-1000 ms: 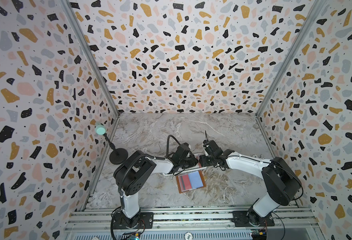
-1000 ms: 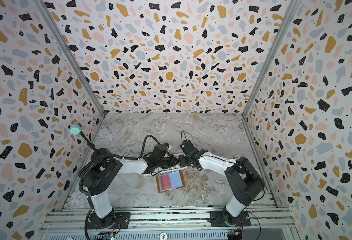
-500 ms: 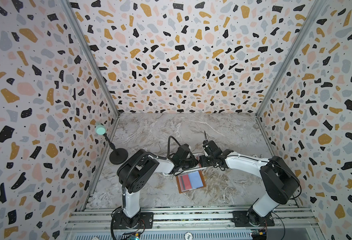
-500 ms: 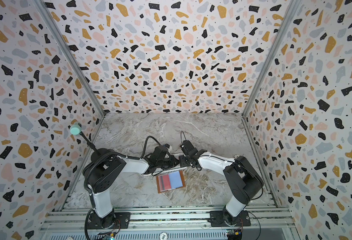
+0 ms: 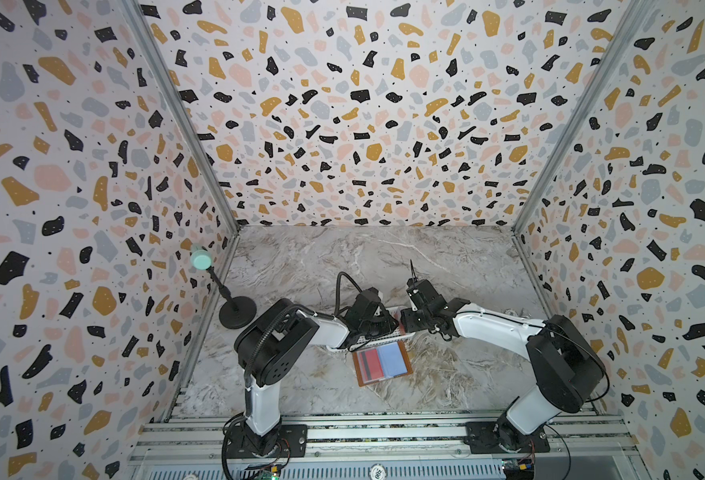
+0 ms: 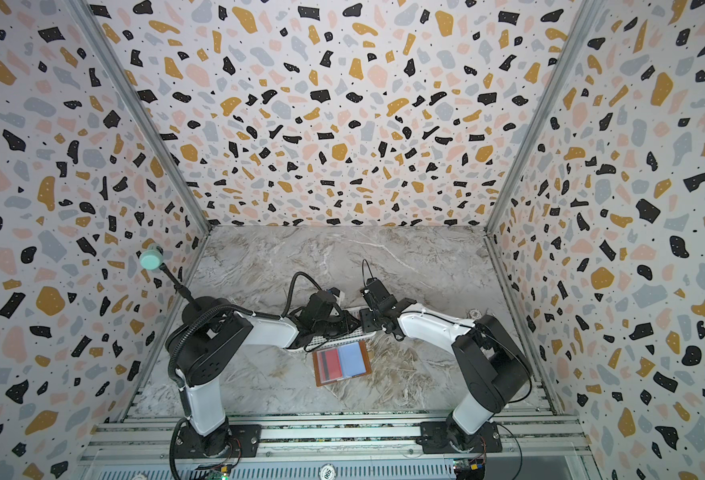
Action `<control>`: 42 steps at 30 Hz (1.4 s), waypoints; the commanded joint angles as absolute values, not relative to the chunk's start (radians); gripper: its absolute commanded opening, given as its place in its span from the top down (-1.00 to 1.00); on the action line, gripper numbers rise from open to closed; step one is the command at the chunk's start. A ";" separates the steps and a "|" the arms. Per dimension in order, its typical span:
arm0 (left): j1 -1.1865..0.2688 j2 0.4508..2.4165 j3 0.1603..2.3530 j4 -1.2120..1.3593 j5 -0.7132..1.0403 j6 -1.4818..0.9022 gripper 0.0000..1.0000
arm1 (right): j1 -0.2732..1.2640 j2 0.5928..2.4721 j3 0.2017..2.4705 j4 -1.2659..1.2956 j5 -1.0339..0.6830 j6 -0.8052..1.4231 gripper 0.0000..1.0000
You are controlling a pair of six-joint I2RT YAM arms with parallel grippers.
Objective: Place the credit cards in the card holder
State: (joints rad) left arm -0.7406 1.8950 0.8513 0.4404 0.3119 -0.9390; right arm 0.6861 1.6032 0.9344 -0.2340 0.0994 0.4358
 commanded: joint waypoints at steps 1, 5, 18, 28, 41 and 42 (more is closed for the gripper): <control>-0.739 1.915 0.824 0.404 0.302 -0.943 0.53 | 0.671 1.557 0.962 -0.277 0.143 0.419 -0.17; -0.739 1.914 0.825 0.406 0.307 -0.940 0.37 | 0.669 1.548 0.965 -0.280 0.142 0.418 -0.17; -0.740 1.934 0.836 0.403 0.319 -0.934 0.25 | 0.672 1.515 0.973 -0.287 0.119 0.411 -0.12; -0.741 1.942 0.844 0.405 0.320 -0.935 0.25 | 0.704 1.492 0.957 -0.274 0.073 0.423 0.24; -0.741 1.937 0.847 0.402 0.321 -0.936 0.25 | 0.718 1.521 0.942 -0.255 0.051 0.430 0.68; -0.740 1.937 0.847 0.403 0.321 -0.936 0.25 | 0.718 1.524 0.941 -0.253 0.048 0.430 0.69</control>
